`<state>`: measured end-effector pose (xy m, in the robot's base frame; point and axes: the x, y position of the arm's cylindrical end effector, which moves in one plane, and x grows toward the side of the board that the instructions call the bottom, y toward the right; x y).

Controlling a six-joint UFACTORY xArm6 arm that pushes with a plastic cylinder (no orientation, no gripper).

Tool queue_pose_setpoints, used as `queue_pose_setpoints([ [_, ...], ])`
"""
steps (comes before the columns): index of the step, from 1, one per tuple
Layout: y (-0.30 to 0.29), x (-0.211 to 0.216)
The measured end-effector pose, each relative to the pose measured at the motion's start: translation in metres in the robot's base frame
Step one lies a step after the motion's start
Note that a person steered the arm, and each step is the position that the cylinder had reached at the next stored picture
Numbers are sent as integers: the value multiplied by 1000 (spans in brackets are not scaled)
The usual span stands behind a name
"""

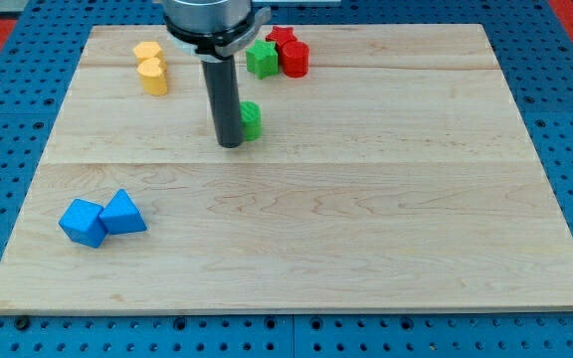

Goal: Move the yellow heart diagonally to the left bottom of the green circle

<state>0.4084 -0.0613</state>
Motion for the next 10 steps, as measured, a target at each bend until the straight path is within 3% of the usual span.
queue_pose_setpoints([
  [2, 14, -103],
  [3, -5, -96],
  [4, -110, -67],
  [5, -172, -18],
  [6, -243, -71],
  [7, -241, -151],
  [8, -206, -195],
  [10, -142, -107],
])
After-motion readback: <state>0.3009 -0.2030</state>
